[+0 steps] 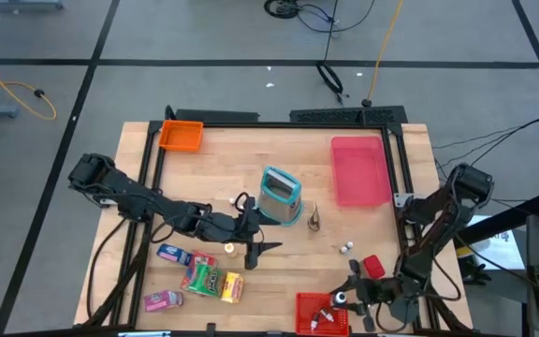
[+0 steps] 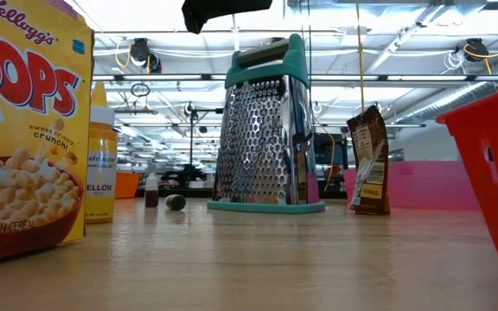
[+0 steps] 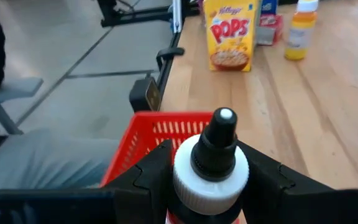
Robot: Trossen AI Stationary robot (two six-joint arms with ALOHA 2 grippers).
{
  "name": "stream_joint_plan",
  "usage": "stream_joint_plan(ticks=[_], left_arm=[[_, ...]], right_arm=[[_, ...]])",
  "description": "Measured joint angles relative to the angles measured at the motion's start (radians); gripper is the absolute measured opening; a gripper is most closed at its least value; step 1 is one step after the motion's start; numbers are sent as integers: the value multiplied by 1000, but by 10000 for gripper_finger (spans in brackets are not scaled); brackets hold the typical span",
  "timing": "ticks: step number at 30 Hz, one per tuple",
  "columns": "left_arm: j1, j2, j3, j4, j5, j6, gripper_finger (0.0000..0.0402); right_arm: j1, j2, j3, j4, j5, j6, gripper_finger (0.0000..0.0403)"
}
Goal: Pick & Place Kitchen Items
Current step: Put the big black food coloring bottle into the red bin, then put the small purple food coloring bottle into the red bin
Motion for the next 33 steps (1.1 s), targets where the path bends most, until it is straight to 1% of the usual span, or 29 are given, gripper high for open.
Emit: stream_joint_plan(ticks=[6, 11, 22, 23, 26, 28, 30, 33], left_arm=[[0, 0, 0, -14, -8, 0, 267], [0, 0, 0, -15, -9, -3, 267], [1, 0, 0, -14, -9, -3, 267], [1, 0, 0, -14, -9, -3, 267], [1, 0, 0, -15, -9, -4, 267], [0, 0, 0, -16, -9, -4, 267], [0, 0, 0, -20, -9, -4, 267], [0, 0, 0, -19, -9, -4, 267]], right_arm=[[-15, 47, 0, 7, -3, 1, 135], [-16, 50, 0, 7, -22, -9, 134], [-15, 50, 0, 6, -29, -20, 134], [-15, 50, 0, 6, -29, -18, 141], [-15, 50, 0, 7, -27, -6, 189], [-15, 50, 0, 7, -27, -6, 214], [-15, 50, 0, 7, -28, -4, 225], [-15, 49, 0, 8, -29, -4, 227]])
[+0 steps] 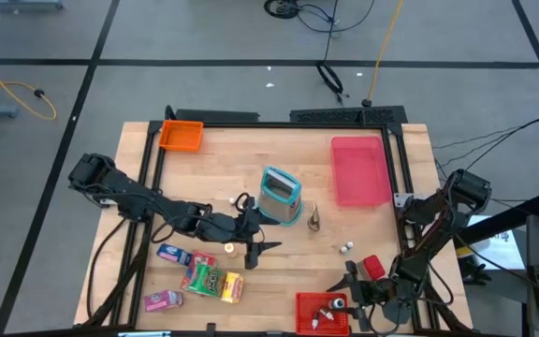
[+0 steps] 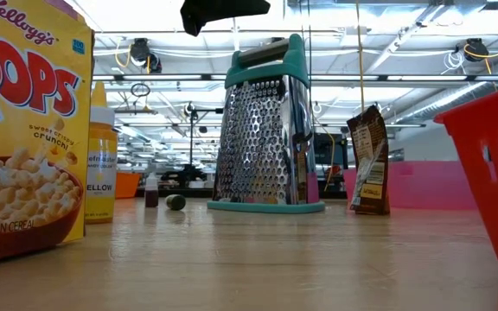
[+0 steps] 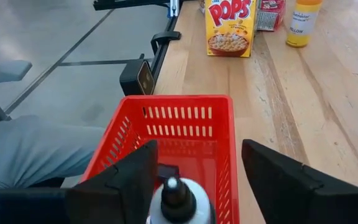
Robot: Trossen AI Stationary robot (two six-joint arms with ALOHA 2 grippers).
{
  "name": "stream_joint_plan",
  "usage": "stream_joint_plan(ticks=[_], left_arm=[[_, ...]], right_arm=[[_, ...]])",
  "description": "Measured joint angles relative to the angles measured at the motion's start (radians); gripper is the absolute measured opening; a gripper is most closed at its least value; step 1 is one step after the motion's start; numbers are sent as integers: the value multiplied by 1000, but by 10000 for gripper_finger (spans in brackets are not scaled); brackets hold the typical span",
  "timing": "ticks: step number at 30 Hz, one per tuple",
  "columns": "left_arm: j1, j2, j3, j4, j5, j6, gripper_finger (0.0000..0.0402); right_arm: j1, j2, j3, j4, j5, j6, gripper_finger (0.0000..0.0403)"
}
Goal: Pick & Place Kitchen Items
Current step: Put the small purple food coloring bottle into the red bin
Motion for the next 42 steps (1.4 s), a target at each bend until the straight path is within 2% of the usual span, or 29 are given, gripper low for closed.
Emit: stream_joint_plan(ticks=[6, 12, 17, 22, 27, 31, 33, 42], left_arm=[[0, 0, 0, -1, 0, 0, 267], [-2, 0, 0, -1, 0, -9, 267], [-7, 0, 0, -2, 0, -14, 267], [-18, 0, 0, -2, 0, -14, 267], [-21, 0, 0, -1, 0, -17, 267], [-21, 0, 0, -1, 0, -26, 267], [-21, 0, 0, -1, 0, -26, 267], [-21, 0, 0, -1, 0, -26, 267]], right_arm=[[4, -9, 0, 75, -1, -80, 208], [13, -98, 0, 81, 11, -220, 191], [13, -201, 0, -35, 110, -297, 177], [6, -310, 0, -303, 263, -94, 164], [-33, -394, 0, -597, 288, 190, 149], [-89, -431, 0, -776, 233, 321, 136], [-123, -435, 0, -834, 172, 340, 129], [-249, -435, -1, -930, -83, 342, 121]])
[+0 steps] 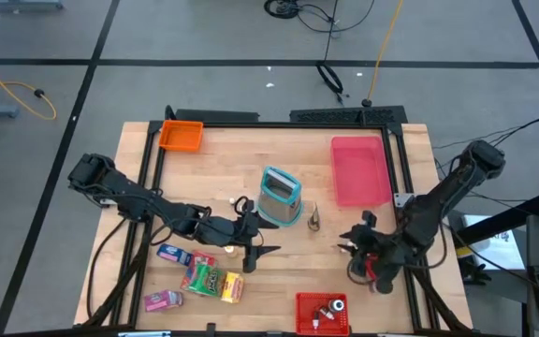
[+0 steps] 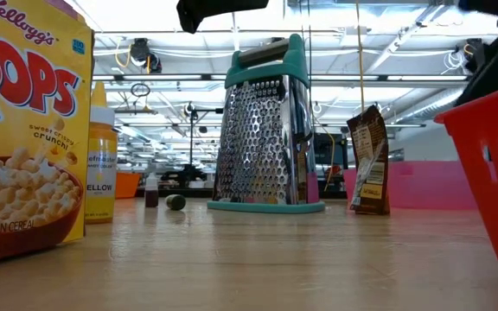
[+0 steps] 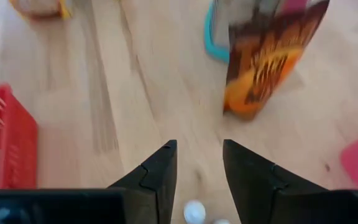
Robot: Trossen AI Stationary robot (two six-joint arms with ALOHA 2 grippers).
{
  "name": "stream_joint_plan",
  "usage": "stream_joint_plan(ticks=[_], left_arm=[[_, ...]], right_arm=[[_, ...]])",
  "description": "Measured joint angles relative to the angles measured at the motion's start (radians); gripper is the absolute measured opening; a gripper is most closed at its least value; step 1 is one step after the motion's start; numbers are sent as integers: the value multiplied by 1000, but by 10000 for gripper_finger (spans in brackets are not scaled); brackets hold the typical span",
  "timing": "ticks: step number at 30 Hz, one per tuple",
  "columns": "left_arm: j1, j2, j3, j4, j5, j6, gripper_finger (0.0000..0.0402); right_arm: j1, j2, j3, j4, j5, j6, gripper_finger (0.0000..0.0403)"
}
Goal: Pick & Place Kitchen Items
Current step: Put the small purple food coloring bottle into the red bin
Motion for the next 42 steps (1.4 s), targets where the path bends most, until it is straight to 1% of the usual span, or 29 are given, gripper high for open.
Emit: stream_joint_plan(ticks=[8, 14, 19, 24, 33, 42], left_arm=[[0, 0, 0, 0, 0, -1, 267], [1, 10, 1, -1, 0, -2, 267], [2, 18, 1, 1, 0, -3, 267], [2, 16, 1, 4, 0, -3, 267], [2, 16, 1, 5, 0, 0, 267], [2, 16, 1, 5, 0, 0, 267]], right_arm=[[-88, 0, 0, -147, -219, -24, 121], [-132, 0, 0, -156, -356, -87, 121], [-163, 0, 0, -156, -435, -101, 121], [-179, 0, 0, -155, -444, -138, 121], [-179, 8, 0, -155, -469, -136, 121], [-179, 97, 0, -155, -467, -167, 121]])
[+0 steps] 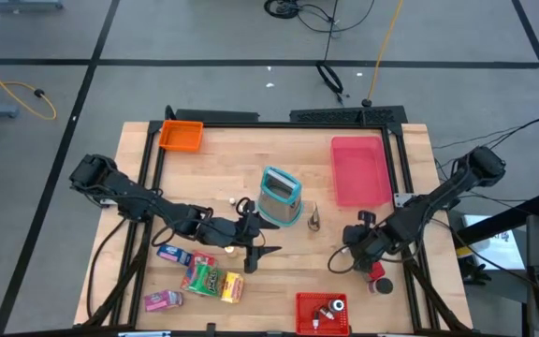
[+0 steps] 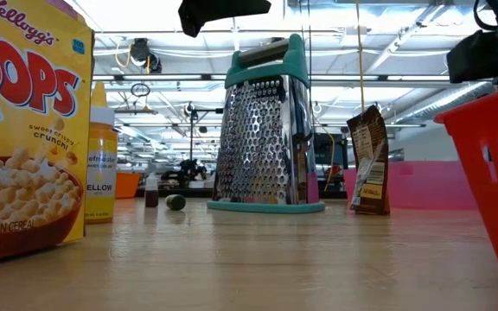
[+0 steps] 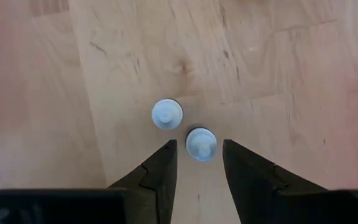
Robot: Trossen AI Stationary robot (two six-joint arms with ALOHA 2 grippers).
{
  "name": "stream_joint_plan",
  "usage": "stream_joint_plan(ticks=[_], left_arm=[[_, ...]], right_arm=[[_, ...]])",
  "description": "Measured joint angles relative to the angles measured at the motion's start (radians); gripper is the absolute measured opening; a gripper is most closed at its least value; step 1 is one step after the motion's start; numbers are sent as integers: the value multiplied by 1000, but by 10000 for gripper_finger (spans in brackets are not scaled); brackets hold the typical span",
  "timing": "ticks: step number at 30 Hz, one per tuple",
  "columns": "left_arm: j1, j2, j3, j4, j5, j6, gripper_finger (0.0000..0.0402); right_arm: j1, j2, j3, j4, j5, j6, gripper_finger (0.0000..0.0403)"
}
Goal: Pick & Place Kitchen Items
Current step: Put the small purple food coloring bottle into the red bin
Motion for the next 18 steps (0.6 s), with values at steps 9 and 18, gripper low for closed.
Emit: stream_joint_plan(ticks=[9, 18], left_arm=[[0, 0, 0, 0, 0, 0, 267], [0, 0, 0, 0, 0, 0, 267]], right_arm=[[-20, 31, 0, 7, 2, -15, 117], [-25, 31, 0, 8, 1, -30, 40]])
